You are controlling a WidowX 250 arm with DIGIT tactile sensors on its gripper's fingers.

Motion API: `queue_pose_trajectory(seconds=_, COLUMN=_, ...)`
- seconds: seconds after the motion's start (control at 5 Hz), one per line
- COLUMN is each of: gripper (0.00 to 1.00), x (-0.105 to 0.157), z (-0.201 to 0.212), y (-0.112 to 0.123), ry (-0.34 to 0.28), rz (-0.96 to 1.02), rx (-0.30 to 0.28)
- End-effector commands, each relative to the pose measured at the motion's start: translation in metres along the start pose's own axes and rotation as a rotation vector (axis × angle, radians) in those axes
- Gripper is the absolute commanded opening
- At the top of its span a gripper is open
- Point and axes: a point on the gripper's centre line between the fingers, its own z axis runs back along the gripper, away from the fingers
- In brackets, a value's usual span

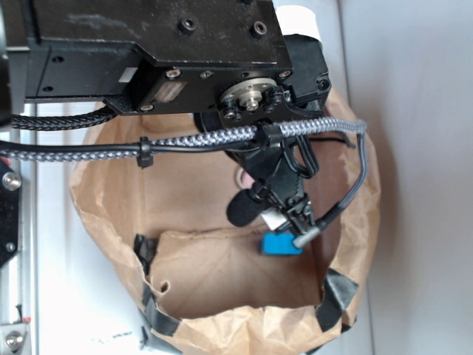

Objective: Grab the pink bunny.

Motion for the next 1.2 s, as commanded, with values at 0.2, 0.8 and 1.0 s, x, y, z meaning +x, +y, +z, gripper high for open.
queue_pose_trajectory(seconds=0.2, gripper=1.0, x=-0.007, z=0.02, y=-0.009, ry=-0.176, rz=0.399, rx=-0.026)
queue_pose_trajectory(seconds=0.8, gripper=1.0, x=0.008, z=-0.001, y=0.0, ry=-0.207, rz=0.512, rx=0.024)
queue_pose_trajectory(seconds=1.0, gripper=1.0, x=0.011, z=-0.018, y=-0.001, ry=-0.216, rz=0.494, rx=0.052)
